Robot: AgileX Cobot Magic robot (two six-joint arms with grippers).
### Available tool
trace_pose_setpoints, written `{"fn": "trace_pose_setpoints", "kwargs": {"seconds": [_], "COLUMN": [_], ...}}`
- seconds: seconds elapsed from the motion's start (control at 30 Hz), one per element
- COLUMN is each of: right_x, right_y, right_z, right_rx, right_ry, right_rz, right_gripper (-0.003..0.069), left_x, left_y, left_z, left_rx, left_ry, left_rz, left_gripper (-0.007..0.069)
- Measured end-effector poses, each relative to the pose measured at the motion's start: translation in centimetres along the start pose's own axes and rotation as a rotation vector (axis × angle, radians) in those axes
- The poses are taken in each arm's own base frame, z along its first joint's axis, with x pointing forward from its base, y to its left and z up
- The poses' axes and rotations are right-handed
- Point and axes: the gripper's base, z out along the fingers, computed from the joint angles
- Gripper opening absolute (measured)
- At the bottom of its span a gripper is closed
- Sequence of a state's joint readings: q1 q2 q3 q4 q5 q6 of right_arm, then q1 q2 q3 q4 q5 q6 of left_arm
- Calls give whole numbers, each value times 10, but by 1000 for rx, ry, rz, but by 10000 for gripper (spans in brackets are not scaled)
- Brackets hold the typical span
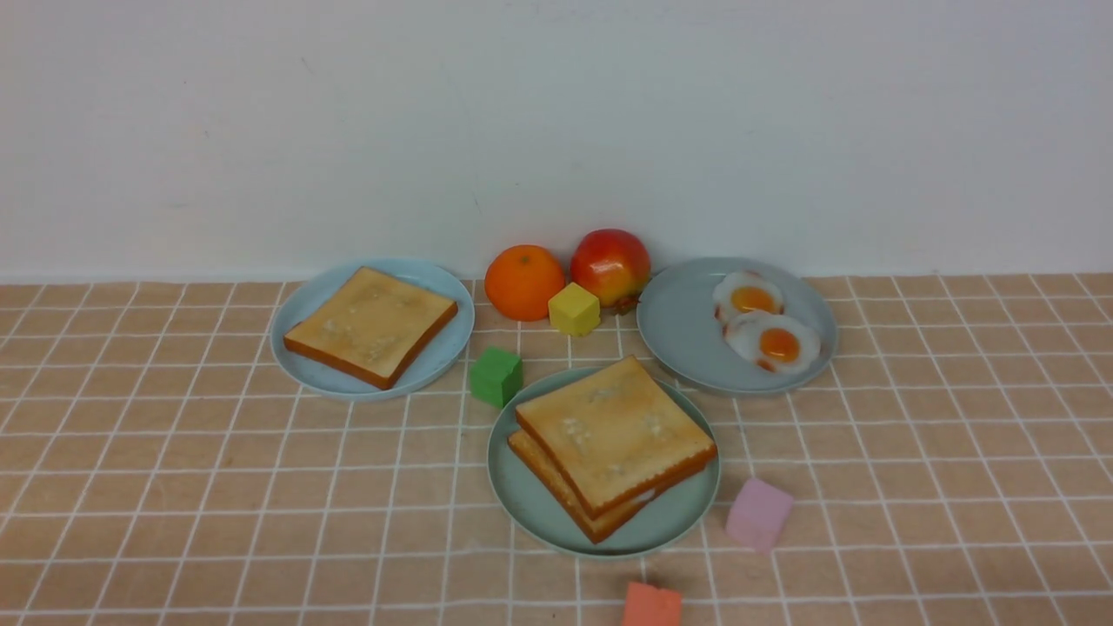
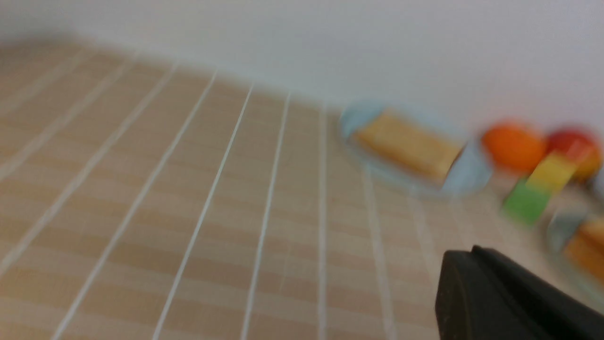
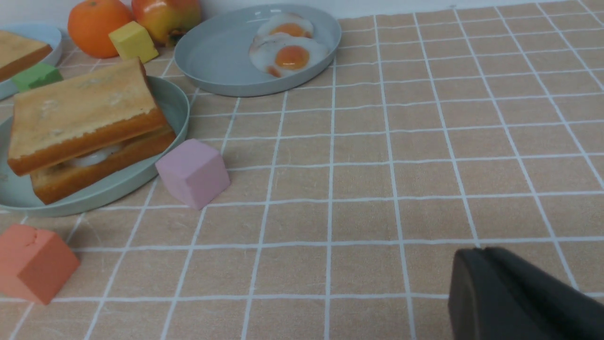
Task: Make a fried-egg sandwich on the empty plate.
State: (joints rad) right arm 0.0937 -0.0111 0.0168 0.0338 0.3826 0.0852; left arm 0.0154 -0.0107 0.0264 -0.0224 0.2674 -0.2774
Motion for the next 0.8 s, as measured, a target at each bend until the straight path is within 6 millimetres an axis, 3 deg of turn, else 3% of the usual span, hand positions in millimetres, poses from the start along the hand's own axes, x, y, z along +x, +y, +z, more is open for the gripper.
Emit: {"fn": "trace_pose_setpoints", "kwargs": {"seconds": [0.13, 0.8], "right_x": [0, 0], "right_y": [0, 0], "right_z": [0, 0], "right_rx": [0, 0], "right_ry": [0, 0], "right_rz": [0, 0], "right_gripper": [22, 38], "left_x": [11, 12], "left_y": [3, 2], "left_z": [0, 0], "left_rx": [-21, -9], "left_ry": [111, 117], "left_rz": [9, 15], "left_gripper": [-13, -13]}}
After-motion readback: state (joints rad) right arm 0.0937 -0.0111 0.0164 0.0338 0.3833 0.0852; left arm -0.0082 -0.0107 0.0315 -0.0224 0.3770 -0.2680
